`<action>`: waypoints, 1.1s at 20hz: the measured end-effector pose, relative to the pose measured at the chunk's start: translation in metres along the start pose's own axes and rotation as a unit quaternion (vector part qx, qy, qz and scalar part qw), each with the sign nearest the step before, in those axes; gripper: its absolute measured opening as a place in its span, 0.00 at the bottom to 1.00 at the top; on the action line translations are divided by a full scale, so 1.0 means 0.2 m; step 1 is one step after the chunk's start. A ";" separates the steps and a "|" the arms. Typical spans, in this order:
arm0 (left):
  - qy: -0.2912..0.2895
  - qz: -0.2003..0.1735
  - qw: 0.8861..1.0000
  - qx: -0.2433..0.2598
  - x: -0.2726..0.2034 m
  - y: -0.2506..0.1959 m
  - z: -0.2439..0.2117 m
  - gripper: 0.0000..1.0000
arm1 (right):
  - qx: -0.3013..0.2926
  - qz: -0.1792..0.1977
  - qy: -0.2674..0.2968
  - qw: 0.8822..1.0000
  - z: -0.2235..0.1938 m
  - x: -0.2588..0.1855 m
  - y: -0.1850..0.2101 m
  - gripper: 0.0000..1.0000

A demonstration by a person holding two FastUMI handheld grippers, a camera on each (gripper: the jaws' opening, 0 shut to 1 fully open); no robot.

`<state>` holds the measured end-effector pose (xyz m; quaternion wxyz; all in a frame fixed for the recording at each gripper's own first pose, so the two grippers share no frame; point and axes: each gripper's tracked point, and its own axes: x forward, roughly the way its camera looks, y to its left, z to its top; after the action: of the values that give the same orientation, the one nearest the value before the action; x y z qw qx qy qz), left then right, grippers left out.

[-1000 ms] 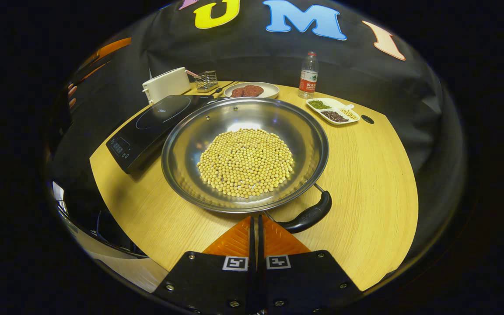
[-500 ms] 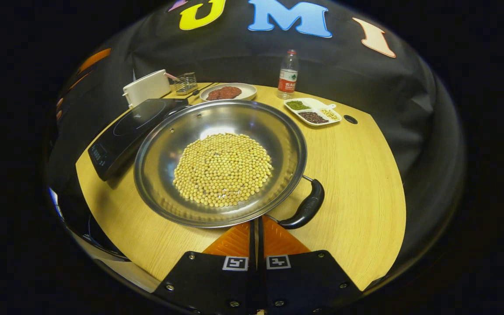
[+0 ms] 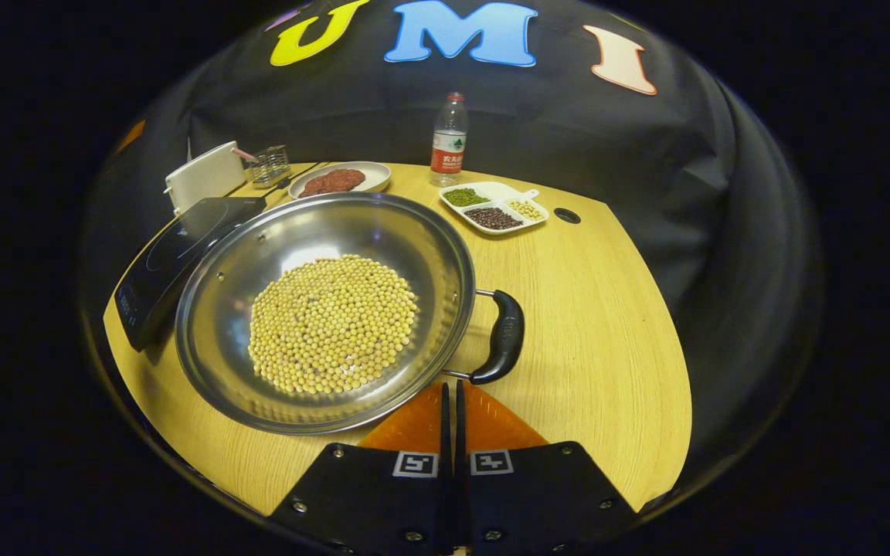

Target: First push the handle of the pot to place it horizontally, then grasp the pot with both hands and set it on the induction cooktop.

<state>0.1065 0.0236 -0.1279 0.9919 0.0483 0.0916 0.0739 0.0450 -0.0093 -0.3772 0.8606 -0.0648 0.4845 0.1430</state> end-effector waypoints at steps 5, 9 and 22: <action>0.017 -0.014 1.000 0.004 0.04 -0.05 -0.11 0.96 | 0.050 -0.044 -0.074 0.995 0.14 -0.09 -0.12 0.01; 0.033 -0.039 0.999 0.000 0.09 -0.13 -0.19 0.94 | 0.096 -0.057 -0.159 0.981 0.34 -0.21 -0.16 0.68; 0.143 -0.116 0.983 0.000 0.29 -0.39 -0.70 0.99 | 0.096 -0.050 -0.163 0.981 0.38 -0.10 -0.06 0.97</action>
<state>0.1473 -0.0329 -0.2827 0.9704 0.0266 0.2373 -0.0357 0.1010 -0.0060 -0.3201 0.9362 0.0182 0.3458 0.0608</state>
